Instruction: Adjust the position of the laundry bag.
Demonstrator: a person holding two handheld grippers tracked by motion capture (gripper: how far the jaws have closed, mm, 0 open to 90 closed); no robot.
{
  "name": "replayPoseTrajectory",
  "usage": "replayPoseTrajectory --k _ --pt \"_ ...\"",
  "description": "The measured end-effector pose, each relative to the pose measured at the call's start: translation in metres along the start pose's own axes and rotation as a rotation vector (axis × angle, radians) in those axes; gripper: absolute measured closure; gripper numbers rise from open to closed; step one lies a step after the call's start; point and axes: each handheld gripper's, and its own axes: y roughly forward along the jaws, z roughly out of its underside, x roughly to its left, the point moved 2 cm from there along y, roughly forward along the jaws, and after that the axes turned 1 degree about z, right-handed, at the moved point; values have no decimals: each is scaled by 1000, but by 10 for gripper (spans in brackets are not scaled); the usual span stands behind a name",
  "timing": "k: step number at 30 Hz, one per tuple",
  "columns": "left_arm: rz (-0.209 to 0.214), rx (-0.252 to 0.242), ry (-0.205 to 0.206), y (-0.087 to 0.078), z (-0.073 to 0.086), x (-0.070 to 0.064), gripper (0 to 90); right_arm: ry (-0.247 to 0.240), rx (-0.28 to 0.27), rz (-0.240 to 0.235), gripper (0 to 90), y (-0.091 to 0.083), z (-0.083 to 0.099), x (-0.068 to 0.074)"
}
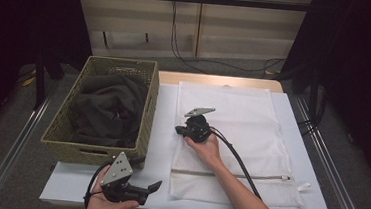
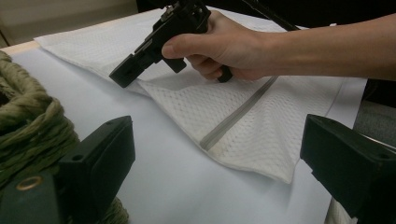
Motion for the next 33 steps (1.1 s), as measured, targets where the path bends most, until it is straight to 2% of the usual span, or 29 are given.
replayPoseTrajectory --k 4,11,18,20,29,30,31,32,33 --pt "-17 10 3 -1 0 0 101 9 -9 -5 900 6 -1 4" --pt "-12 10 9 -1 0 0 101 0 -5 -20 900 14 -5 13" --pt "-8 3 -4 -1 0 -2 101 16 -5 -16 900 18 -6 18" --pt "-10 8 6 -1 0 -1 101 0 -5 -17 900 19 -6 19" --pt "-10 10 18 -2 -1 -1 104 9 -8 -19 900 27 -10 24" --pt "1 -3 12 -2 0 -1 104 11 -1 -19 900 29 -12 25" --pt "-16 7 8 -3 0 -1 104 13 -1 -18 900 31 -13 26" --pt "-16 7 8 -3 0 -1 104 13 -1 -18 900 31 -13 26" --pt "-3 -12 1 -3 0 -1 104 8 -1 -20 900 33 -16 28"
